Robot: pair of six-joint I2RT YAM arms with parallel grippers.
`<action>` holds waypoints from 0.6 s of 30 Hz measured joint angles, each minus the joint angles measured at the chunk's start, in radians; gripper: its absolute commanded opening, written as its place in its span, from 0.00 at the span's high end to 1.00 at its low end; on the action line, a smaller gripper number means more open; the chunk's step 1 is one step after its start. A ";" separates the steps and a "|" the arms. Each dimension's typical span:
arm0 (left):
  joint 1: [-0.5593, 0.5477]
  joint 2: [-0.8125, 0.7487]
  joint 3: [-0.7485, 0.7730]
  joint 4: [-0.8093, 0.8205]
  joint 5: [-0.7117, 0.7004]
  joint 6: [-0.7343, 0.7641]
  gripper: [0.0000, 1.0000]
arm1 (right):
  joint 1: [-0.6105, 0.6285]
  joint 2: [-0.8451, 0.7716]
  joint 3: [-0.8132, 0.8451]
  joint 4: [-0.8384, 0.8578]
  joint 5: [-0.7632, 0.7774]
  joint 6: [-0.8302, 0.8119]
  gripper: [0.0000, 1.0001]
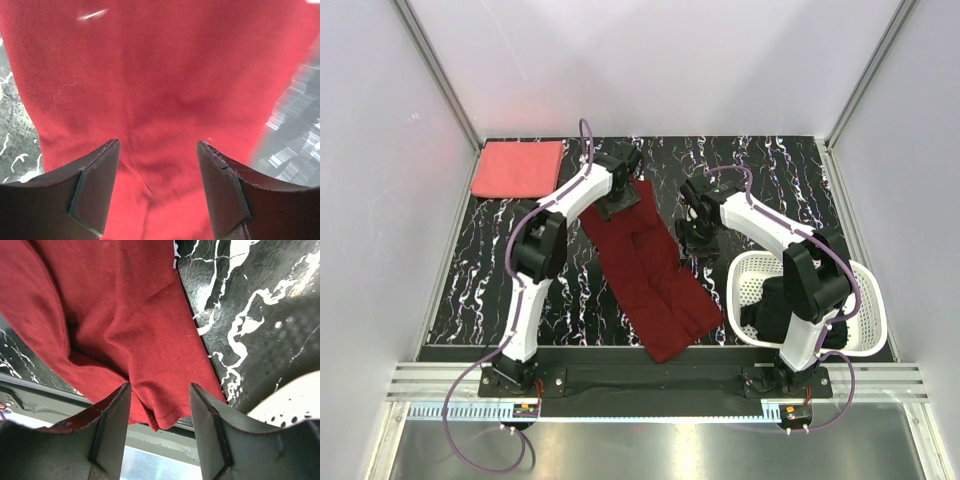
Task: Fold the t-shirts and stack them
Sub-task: Fold the tshirt
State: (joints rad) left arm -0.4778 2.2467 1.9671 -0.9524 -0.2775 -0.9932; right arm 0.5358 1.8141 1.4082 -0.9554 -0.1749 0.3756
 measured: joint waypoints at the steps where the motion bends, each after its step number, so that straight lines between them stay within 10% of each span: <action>1: 0.004 0.023 0.001 -0.013 -0.001 -0.023 0.32 | 0.000 0.000 -0.010 0.005 -0.002 0.001 0.42; 18: 0.140 0.297 0.327 0.141 0.315 -0.045 0.36 | 0.018 0.080 -0.192 0.197 -0.201 0.140 0.43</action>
State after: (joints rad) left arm -0.3382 2.5439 2.2936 -0.8112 0.0380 -1.0378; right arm 0.5537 1.8942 1.2167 -0.7582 -0.3759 0.5152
